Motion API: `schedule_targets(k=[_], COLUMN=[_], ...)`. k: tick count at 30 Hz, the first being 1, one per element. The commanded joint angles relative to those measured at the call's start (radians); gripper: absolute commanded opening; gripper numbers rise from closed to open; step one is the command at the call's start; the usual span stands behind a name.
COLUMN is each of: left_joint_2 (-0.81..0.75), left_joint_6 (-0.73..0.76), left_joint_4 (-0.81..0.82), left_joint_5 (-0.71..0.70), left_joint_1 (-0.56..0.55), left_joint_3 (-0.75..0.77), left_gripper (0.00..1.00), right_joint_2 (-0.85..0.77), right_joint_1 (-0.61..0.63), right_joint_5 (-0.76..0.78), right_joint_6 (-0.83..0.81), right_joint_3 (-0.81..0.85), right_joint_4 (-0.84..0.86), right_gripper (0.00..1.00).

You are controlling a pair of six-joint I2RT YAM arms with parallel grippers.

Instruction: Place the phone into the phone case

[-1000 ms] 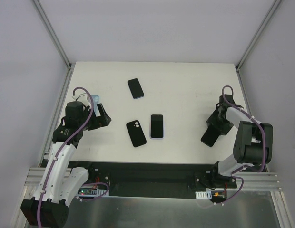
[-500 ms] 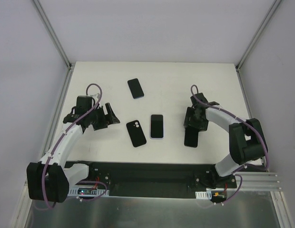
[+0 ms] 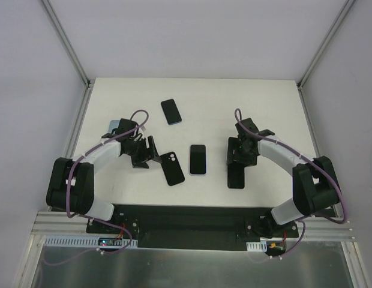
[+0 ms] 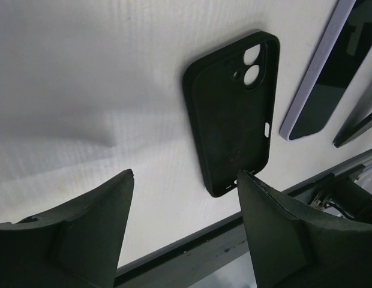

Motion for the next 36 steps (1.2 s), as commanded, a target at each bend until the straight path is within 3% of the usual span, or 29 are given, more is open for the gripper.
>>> schedule_targets(k=[1,9,17,21,22,25,31,36], left_joint_2=[0.055,0.112,0.134,0.152,0.153,0.15,0.163,0.149], left_joint_6=[-0.028,-0.019,-0.011,-0.008,-0.007,-0.005,-0.02,-0.02], left_joint_4=[0.032,0.034,0.057,0.058,0.06,0.064,0.078,0.081], left_joint_5=[-0.036,-0.114,-0.104,-0.096,-0.098,-0.099,-0.06,-0.039], left_joint_1=[-0.059,-0.107,-0.138,-0.141,-0.141,-0.141,-0.141,-0.141], left_joint_3=[0.092,0.085,0.084,0.089,0.086,0.081,0.089,0.081], left_gripper=[0.67,0.62,0.64,0.62,0.61,0.61,0.61,0.61], right_joint_2=[-0.082,-0.065,0.087,0.111,0.102,0.073,0.068,0.044], right_joint_1=[0.022,0.051,0.05,0.05,0.051,0.051,0.053,0.077], right_joint_5=[-0.078,-0.067,-0.035,-0.016,-0.018,-0.05,-0.072,0.003], right_joint_6=[-0.036,-0.045,-0.065,-0.116,-0.14,-0.171,-0.24,-0.277], right_joint_3=[0.01,-0.007,0.061,0.053,0.048,0.028,0.028,0.024], right_joint_4=[-0.004,0.022,0.018,0.031,0.033,0.031,-0.007,-0.042], right_gripper=[0.34,0.33,0.37,0.5,0.62,0.78,0.83,0.89])
